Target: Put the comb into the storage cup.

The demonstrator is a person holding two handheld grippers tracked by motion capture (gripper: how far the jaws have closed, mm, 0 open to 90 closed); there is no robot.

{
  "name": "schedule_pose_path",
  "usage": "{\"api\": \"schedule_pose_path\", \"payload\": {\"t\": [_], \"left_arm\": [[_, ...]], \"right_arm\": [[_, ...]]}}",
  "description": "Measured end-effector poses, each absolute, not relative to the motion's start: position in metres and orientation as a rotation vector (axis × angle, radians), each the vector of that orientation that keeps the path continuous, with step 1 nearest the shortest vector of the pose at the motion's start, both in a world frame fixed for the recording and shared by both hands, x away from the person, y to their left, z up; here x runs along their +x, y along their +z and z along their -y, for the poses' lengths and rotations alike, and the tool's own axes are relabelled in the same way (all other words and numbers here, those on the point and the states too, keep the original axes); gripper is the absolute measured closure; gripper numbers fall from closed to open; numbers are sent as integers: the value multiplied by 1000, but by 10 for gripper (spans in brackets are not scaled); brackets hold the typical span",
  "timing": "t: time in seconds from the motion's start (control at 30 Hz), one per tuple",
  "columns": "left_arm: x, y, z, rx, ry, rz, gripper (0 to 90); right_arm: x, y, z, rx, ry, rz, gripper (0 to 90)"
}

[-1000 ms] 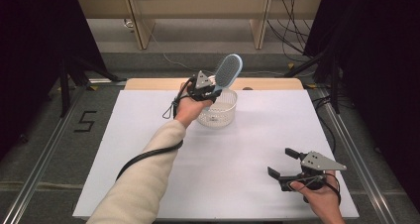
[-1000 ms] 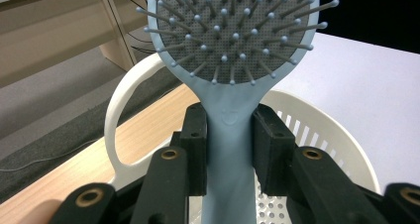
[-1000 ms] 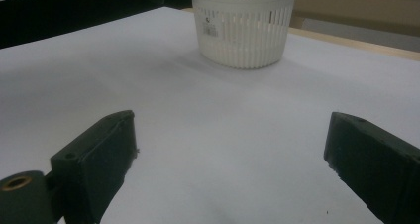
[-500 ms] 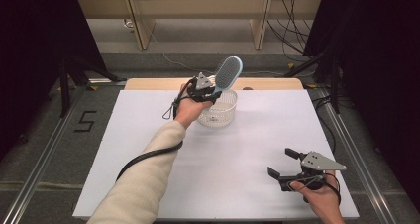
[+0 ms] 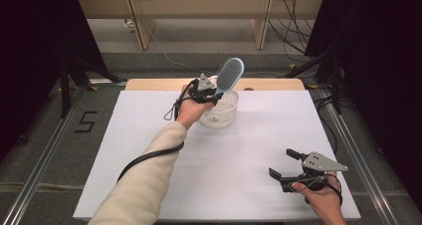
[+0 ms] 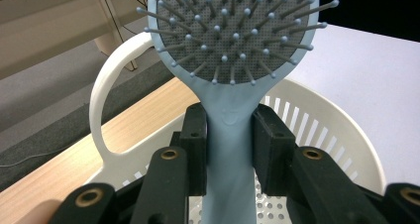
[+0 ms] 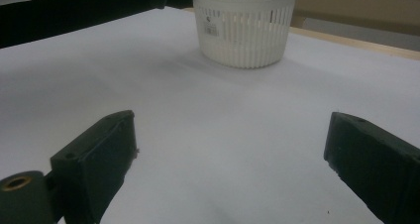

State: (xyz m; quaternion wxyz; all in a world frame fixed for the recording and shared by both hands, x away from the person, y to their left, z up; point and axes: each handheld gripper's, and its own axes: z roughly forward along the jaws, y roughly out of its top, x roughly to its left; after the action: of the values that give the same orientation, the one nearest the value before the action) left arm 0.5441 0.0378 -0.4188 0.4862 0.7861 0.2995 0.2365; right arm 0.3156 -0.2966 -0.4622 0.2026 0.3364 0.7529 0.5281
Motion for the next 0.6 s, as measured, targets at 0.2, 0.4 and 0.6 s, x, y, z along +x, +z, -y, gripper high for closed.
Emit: {"api": "schedule_pose_path", "payload": {"t": [0.2,0.4,0.6], "left_arm": [[544,-419,-36,1911,572,-729,696],[545,-418,-36,1916,570,-729,695],[546,-418,-36,1941,516,-780,673]], "right_arm": [[316,-462,297,940,1475,-2102,69],[316,-462,297,940,1474,-2103,69],[316,-463,297,936,1472,-2108,69]]}}
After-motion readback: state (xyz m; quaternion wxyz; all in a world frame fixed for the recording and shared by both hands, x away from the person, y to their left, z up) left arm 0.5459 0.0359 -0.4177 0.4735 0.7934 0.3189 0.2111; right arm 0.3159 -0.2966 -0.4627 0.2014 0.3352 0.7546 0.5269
